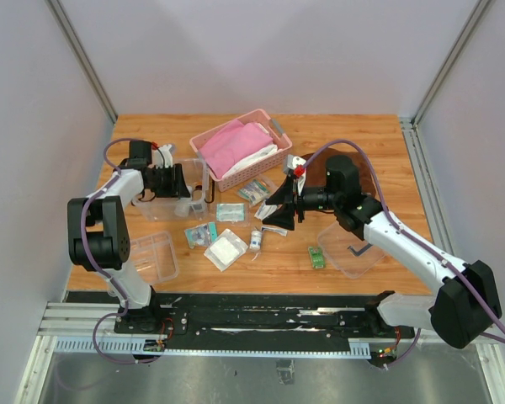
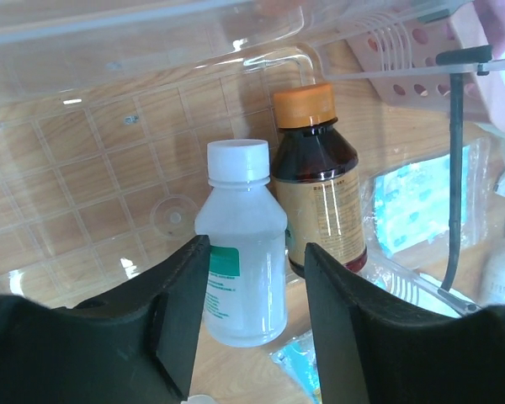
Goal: Organize the medicine kit
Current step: Place the pill bottle in the medicine box.
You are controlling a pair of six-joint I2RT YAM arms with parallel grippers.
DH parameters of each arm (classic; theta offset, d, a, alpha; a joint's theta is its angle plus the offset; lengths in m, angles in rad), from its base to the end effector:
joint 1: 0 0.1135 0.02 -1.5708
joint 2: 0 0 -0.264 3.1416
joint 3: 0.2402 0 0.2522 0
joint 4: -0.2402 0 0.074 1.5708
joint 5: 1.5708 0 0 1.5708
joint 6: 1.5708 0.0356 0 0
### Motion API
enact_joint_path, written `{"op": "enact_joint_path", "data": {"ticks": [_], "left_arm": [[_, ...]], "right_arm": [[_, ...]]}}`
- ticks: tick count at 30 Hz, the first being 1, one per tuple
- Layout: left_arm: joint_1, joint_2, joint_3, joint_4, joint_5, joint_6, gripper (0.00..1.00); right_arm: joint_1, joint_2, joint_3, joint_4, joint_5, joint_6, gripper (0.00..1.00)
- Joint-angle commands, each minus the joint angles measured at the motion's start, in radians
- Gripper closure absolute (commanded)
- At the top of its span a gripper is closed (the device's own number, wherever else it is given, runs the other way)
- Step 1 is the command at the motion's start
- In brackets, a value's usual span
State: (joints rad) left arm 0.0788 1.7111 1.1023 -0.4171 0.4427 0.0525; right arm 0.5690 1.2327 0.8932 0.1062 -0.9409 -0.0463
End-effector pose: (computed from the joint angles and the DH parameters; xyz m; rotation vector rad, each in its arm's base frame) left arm 0.3473 0.0121 0.1932 0.1255 2.5265 -0.5207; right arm 0.2168 0.1728 0.3156 -1.1902 1.4428 1.2069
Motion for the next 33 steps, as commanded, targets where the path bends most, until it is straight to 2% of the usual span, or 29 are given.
{"op": "enact_joint_path", "data": {"ticks": [1, 14, 24, 33], "left_arm": [[0.001, 0.004, -0.007, 0.023, 0.034, -0.014, 0.45], [0.001, -0.051, -0.043, 0.033, -0.037, 0.020, 0.33], [0.001, -0.118, -0.068, 0.038, -0.048, 0.030, 0.27], [0.001, -0.112, -0.083, 0.019, -0.084, 0.063, 0.25]], "right_arm": [[0.002, -0.006, 0.037, 0.001, -0.002, -0.017, 0.39], [0.002, -0.004, 0.039, 0.000, -0.002, -0.021, 0.39], [0.002, -0.003, 0.039, -0.005, -0.002, -0.028, 0.39], [0.003, -0.007, 0.039, -0.007, -0.001, -0.032, 0.39]]}}
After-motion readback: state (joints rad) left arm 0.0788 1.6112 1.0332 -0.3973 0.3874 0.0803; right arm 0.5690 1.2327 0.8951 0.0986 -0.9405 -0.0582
